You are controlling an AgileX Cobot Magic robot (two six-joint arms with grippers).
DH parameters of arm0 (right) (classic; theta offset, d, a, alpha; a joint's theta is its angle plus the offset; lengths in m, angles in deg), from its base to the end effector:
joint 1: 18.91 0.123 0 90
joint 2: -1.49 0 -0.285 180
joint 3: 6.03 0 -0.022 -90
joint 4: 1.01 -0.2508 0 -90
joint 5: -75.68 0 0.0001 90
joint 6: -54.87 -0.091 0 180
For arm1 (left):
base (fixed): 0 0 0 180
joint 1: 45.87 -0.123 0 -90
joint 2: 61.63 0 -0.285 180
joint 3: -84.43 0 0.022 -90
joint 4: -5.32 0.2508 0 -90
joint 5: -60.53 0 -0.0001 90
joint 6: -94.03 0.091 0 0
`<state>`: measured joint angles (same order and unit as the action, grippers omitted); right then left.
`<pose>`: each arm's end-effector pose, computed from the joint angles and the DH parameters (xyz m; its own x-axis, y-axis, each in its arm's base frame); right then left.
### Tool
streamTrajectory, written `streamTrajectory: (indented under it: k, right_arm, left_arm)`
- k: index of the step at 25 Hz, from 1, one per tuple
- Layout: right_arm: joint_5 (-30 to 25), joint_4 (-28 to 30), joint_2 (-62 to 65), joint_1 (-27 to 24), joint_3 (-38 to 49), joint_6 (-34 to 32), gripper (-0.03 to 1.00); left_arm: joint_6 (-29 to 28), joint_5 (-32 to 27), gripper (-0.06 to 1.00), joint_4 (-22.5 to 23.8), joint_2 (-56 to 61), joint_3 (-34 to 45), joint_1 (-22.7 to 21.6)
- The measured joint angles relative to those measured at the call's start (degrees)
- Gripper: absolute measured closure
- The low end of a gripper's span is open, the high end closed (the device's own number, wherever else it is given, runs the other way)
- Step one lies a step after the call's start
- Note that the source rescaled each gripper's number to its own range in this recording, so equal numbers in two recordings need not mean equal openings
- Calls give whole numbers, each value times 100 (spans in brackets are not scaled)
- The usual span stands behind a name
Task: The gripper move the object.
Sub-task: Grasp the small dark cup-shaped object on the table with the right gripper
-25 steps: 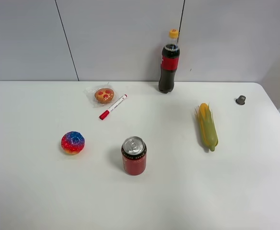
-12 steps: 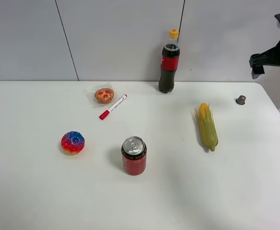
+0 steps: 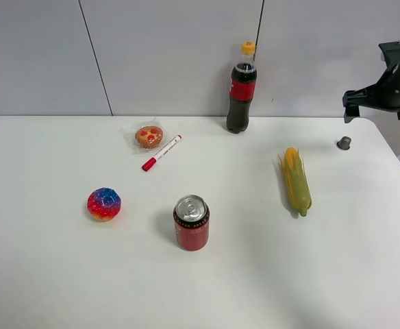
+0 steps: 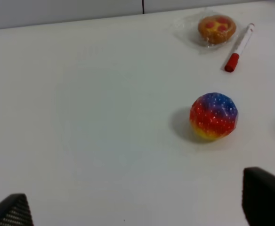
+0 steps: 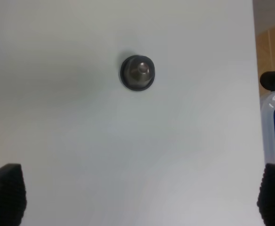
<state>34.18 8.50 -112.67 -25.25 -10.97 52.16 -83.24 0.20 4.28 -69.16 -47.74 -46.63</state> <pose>0.4018 -0.0547 0.2426 -0.8736 0.0196 -0.4862 0.0963 0.9864 -0.1332 -0.0067 -0.0015 0.2815 -0.4330 0.0329 -0.9008 0.0177 0.9995 0.0280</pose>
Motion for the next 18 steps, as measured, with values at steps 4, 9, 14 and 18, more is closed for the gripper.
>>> streamTrajectory:
  k: [4,9,14,18]
  right_arm:
    - [309,-87,-151,-384,0,38,-3]
    - [703,-252,-453,-729,0,42,-3]
    - [1268,-606,-868,-736,0,49,-3]
    - [1616,-991,-1183,-736,0,214,-3]
  left_arm:
    - [0,0,-6,0,0,0,0]
    - [0,0,-6,0,0,0,0]
    - [0,0,-6,0,0,0,0]
    - [0,0,-6,0,0,0,0]
